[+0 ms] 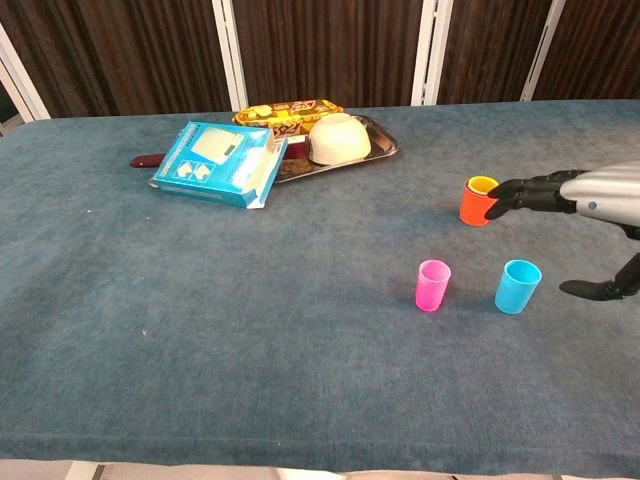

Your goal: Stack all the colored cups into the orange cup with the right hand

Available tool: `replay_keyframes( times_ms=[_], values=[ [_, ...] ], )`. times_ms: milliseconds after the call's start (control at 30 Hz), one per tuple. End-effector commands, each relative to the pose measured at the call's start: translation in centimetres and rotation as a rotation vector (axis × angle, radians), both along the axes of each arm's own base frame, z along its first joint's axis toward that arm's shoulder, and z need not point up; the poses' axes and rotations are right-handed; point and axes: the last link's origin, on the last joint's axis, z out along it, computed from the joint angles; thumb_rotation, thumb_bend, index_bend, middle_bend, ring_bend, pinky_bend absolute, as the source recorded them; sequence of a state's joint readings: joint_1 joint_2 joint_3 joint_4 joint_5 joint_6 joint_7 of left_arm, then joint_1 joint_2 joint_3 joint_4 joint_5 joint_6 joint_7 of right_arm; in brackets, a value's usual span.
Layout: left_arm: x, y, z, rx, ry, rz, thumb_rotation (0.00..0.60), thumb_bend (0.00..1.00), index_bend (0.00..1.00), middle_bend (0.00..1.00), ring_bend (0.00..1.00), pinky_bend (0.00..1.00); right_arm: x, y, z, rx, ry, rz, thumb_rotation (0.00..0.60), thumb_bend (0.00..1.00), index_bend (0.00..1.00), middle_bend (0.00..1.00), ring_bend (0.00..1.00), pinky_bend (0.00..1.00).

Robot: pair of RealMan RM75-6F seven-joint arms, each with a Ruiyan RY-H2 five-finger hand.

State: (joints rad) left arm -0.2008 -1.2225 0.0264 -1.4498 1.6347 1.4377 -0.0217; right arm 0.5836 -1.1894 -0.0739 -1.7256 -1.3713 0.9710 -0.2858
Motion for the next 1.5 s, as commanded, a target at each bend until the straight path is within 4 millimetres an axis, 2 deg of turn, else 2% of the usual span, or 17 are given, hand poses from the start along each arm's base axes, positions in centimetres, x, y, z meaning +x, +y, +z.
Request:
replay_keyframes(
  times_ms=[33,567,1033,1300,1433,1500],
  values=[
    [0.0,0.0,0.0,0.0,0.001,0.001,0.6,0.47,0.0,0.04,0.05,0.12,-1.0,-0.2,-1.3,0.019,0.019,-0.03,0.6,0.46,0.28,0.0,0.0,0.0],
    [-0.1,0.0,0.1,0.0,0.003,0.001,0.6,0.47,0.0,0.04,0.05,0.12,-0.6,-1.7,-3.6,-0.014,0.045,-0.01,0.6,0.46,0.46,0.0,0.0,0.0],
    [-0.1,-0.1,0.3,0.001,0.0,0.001,0.6,0.47,0.0,0.04,0.05,0.12,-0.2,-1.9,-3.8,-0.03,0.032,-0.018,0.6,0.46,0.56,0.0,0.0,0.0],
    [-0.1,-0.1,0.2,-0.002,0.001,0.0,0.6,0.47,0.0,0.04,0.05,0.12,0.4,-2.6,-2.6,-0.073,-0.012,-0.033,0.6,0.46,0.58,0.0,0.0,0.0],
    [-0.1,0.0,0.1,-0.003,0.003,0.001,0.6,0.47,0.0,0.04,0.05,0.12,1.9,-4.5,-0.9,-0.139,-0.083,-0.046,0.6,0.46,0.58,0.0,0.0,0.0],
    [-0.1,0.0,0.1,-0.002,0.003,0.001,0.6,0.47,0.0,0.04,0.05,0.12,2.9,-6.2,0.2,-0.183,-0.116,-0.057,0.6,0.46,0.58,0.0,0.0,0.0]
  ],
)
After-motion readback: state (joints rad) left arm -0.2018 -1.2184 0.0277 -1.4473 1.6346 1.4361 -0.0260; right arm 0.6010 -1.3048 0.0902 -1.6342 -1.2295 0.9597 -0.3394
